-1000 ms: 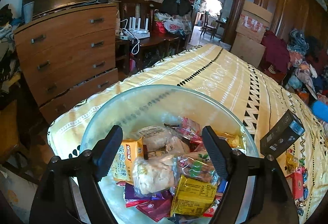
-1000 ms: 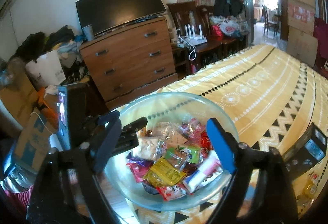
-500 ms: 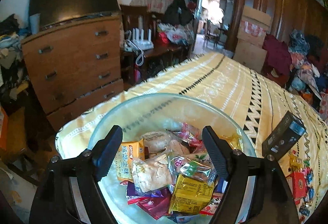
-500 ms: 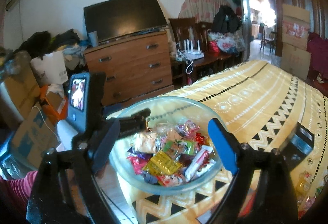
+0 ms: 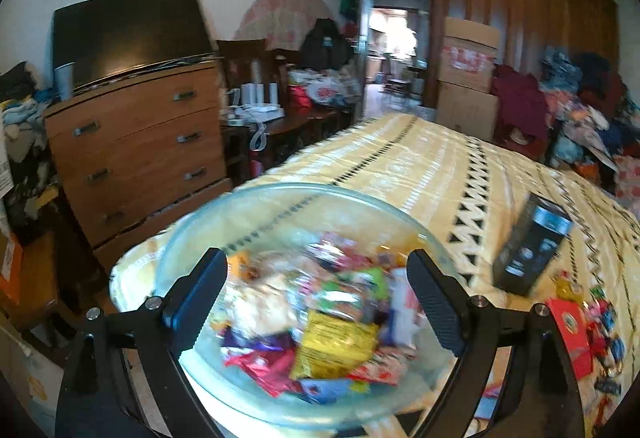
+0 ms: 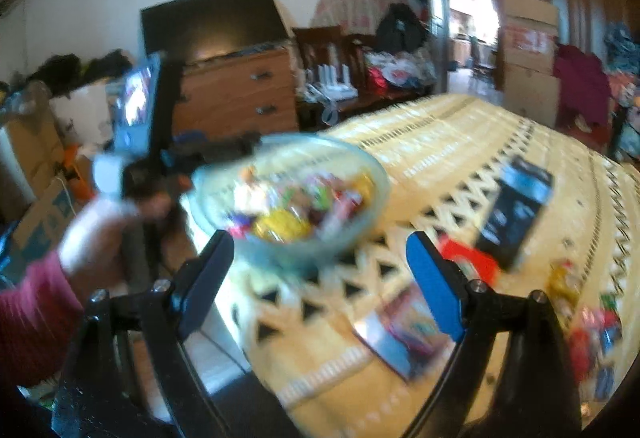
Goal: Organize snacks
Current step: 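Move both tools back over the snack pile, then grasp the red printed packet with the left tool while the right tool grasps a black chocolate bar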
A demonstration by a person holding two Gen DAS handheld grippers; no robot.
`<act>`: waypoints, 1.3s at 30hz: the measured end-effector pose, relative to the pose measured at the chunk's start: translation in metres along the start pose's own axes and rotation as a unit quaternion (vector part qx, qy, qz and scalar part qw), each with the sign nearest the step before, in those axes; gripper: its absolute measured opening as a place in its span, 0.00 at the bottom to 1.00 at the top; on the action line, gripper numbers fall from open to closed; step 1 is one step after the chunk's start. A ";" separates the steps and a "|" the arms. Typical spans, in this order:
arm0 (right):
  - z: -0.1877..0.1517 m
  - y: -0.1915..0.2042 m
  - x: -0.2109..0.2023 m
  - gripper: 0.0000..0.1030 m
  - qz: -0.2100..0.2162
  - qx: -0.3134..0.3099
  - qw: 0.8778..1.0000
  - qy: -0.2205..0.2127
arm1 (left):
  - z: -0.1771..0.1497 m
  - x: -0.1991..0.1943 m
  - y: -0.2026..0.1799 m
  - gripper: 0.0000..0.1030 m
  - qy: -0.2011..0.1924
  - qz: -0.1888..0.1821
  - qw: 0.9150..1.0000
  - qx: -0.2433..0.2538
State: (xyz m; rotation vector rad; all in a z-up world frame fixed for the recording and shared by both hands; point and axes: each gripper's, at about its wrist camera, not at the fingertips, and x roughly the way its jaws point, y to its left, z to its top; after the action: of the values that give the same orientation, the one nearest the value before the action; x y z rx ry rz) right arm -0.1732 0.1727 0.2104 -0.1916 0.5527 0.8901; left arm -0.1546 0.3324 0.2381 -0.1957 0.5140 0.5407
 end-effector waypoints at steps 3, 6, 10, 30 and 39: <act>-0.039 -0.019 -0.015 0.86 -0.029 0.024 0.999 0.033 | -0.012 -0.010 -0.025 0.90 0.004 -0.025 0.999 0.023; -0.079 -0.037 -0.033 0.86 -0.067 0.047 0.995 0.058 | -0.023 -0.025 -0.060 0.89 0.006 -0.063 0.996 0.063; -0.135 -0.072 -0.060 0.86 -0.101 0.117 0.984 0.087 | -0.037 -0.051 -0.114 0.84 0.004 -0.140 0.983 0.120; -0.210 -0.261 -0.011 0.86 -0.128 0.229 0.933 0.245 | -0.179 -0.053 -0.276 0.82 0.246 -0.324 0.876 0.259; -0.216 -0.267 0.037 0.98 -0.167 0.247 0.911 0.287 | -0.183 -0.051 -0.294 0.82 0.255 -0.331 0.870 0.262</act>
State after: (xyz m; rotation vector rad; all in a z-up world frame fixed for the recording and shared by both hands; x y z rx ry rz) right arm -0.0280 -0.0505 -0.0100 -0.0772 1.2351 0.3253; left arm -0.1099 0.0056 0.1205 0.0194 1.0334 -0.3510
